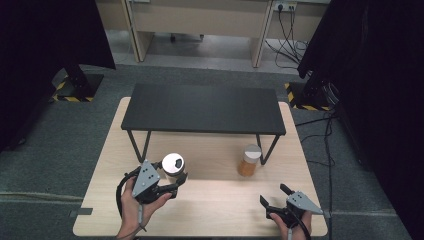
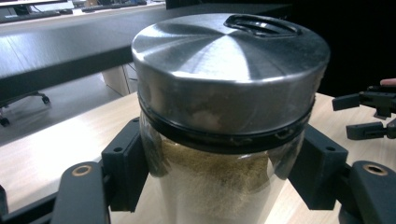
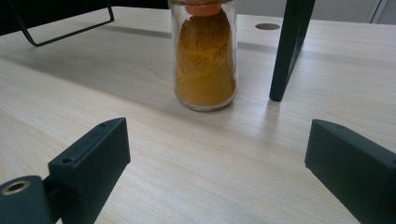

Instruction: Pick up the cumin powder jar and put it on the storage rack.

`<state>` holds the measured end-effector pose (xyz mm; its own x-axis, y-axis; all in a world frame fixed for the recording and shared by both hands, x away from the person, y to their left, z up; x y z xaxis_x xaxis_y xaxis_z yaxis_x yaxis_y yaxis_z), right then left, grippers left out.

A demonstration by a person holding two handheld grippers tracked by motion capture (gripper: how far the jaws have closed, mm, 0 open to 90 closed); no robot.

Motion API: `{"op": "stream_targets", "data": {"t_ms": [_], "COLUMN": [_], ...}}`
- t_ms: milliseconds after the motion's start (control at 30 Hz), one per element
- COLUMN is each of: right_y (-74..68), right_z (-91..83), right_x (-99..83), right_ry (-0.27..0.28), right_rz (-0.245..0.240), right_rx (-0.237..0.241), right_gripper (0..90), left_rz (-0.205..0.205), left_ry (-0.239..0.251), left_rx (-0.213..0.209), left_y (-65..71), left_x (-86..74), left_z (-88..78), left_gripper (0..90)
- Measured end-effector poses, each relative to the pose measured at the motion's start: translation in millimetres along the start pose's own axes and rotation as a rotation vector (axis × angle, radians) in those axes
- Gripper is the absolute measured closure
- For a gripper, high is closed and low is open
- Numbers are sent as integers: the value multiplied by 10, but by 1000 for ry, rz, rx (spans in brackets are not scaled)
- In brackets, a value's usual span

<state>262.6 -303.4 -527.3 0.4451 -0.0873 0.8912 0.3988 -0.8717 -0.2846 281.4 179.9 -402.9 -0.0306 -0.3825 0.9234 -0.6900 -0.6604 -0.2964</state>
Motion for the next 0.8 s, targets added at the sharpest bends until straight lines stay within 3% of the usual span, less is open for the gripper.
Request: {"op": "stream_targets", "data": {"t_ms": [267,800], "right_y": [1,0], "right_z": [3,6], "right_x": [1,2], "right_ry": [-2,-3], "right_rz": [-7,-10], "right_rx": [2,1], "right_gripper": [73,74], "left_rz": [14,-7], "left_ry": [-5,-15], "left_rx": [17,29], "left_y": [-129,-494], "left_x": [147,440], "left_z": [8,69], "left_gripper": [302,302]}}
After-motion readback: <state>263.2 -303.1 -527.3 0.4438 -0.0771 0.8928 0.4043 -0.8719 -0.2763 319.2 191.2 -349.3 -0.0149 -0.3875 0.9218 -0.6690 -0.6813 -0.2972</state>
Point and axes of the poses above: each handheld gripper's, and its own axes: z roughly forward along the jaws, x roughly out of its top, y roughly to its right, the point moved 10 cm from there along z, roughly forward along the jaws, and after that the axes turned 14 degrees about z, right-handed, at the moved point
